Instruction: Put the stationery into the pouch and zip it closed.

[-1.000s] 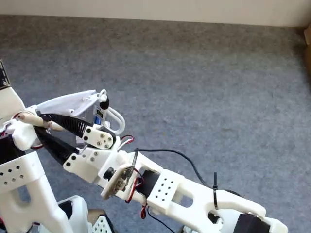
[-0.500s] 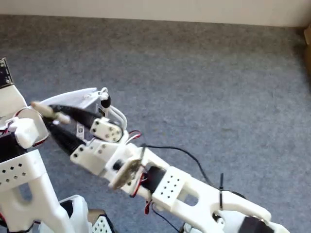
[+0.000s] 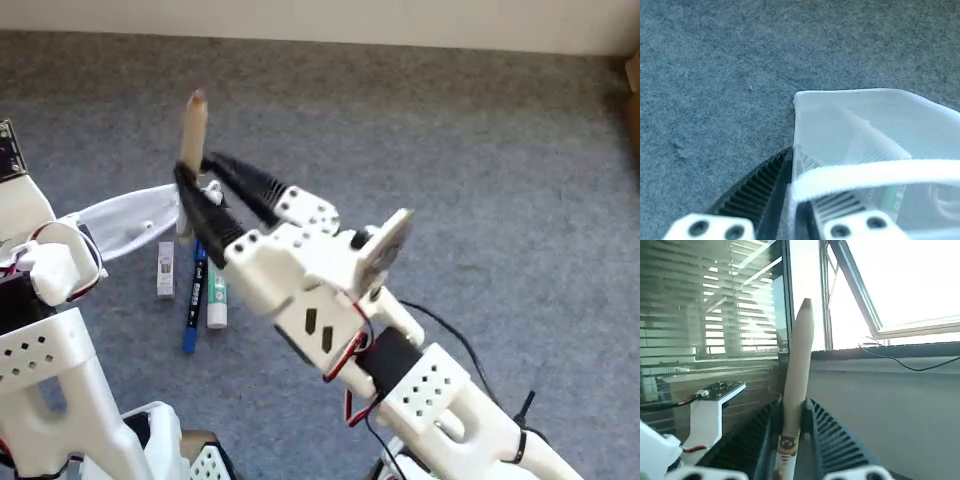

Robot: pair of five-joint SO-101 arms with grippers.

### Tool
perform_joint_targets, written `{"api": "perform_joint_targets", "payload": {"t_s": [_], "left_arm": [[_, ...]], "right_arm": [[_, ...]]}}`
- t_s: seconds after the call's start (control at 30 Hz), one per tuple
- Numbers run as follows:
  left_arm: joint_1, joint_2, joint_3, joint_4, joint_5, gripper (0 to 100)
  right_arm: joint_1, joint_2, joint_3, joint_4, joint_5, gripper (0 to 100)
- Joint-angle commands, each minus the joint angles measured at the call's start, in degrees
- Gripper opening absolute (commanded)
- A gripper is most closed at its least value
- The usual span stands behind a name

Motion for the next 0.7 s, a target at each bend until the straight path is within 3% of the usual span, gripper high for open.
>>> {"api": "perform_joint_targets", "payload": {"t_s": [0.0,0.37,0.53,0.67], "left_arm": [[-1.0,1.1,0.7,-0.7,0.3,1],[-1.0,1.1,0.7,-0.7,0.3,1],[-1.0,1.1,0.7,-0.7,0.3,1],[-1.0,1.1,0.7,-0.7,0.3,1]], "right_arm": [[2.5,2.1,-5.1,0.3,-4.2,0.4],[-0.3,7.7,-8.7,0.1,-13.2,0.4],[-1.1,17.6,-8.3,-13.5,-13.0,0.4],[-1.8,26.2,-8.3,-23.3,-6.1,0.4]]}}
